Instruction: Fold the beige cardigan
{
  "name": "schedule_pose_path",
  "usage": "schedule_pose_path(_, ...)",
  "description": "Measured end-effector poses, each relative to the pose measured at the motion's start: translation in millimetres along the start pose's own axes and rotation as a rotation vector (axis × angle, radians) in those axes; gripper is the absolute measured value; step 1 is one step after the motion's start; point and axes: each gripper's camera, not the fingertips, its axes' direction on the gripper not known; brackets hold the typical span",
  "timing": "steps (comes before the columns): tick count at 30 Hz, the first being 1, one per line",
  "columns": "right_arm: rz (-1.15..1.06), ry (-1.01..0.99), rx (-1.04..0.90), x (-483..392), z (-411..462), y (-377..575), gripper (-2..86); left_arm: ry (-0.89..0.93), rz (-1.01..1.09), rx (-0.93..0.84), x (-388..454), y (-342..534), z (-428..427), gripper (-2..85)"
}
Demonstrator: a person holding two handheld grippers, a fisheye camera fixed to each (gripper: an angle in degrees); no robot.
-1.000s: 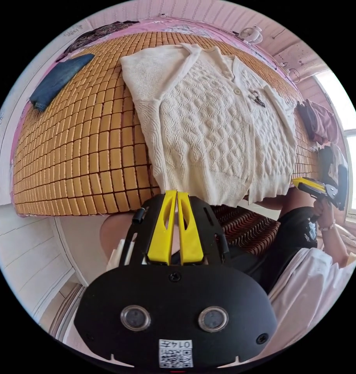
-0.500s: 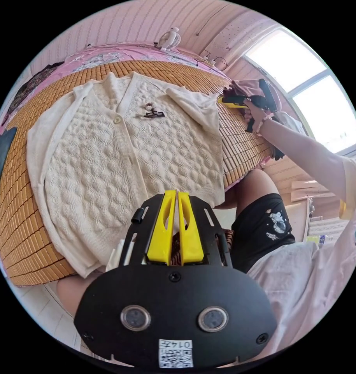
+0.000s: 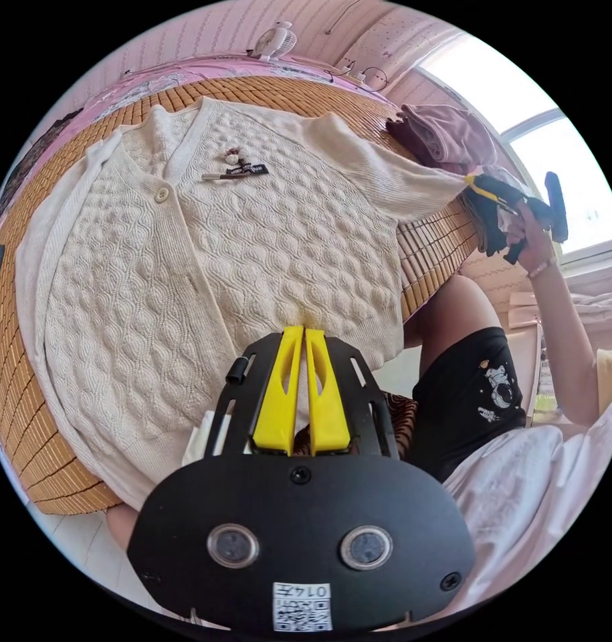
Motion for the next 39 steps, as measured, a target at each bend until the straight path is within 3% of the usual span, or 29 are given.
schedule_pose_path(6, 0.171, 0.025, -0.124, 69, 6, 48, 11.0, -0.048, 0.016, -0.008, 13, 1, -5, -1.0)
schedule_pose_path(11, 0.260, 0.077, -0.244, 87, 44, 63, 10.1, -0.080, 0.005, -0.027, 20, 10, -5, -1.0)
schedule_pose_path(14, 0.207, 0.123, -0.230, 73, 44, 67, 8.5, -0.101, 0.015, -0.062, 22, 14, 1, -1.0)
schedule_pose_path(16, 0.156, 0.142, -0.228, 64, 38, 68, 2.2, -0.110, 0.022, -0.070, 21, 16, 4, -1.0)
schedule_pose_path(19, 0.091, 0.077, -0.177, 57, 18, 64, 0.7, -0.109, 0.007, -0.075, 18, 17, 2, -1.0)
schedule_pose_path(25, 0.045, 0.078, -0.044, 67, -26, 37, -0.2, -0.092, 0.044, -0.087, 18, 16, 0, -1.0)
schedule_pose_path(30, 0.036, 0.127, -0.072, 69, -16, 12, -0.1, -0.043, -0.010, -0.044, 20, 9, -3, -1.0)
schedule_pose_path(39, 0.125, 0.278, -0.117, 67, -17, -31, 0.8, 0.155, 0.092, -0.002, 43, -12, -15, -0.7)
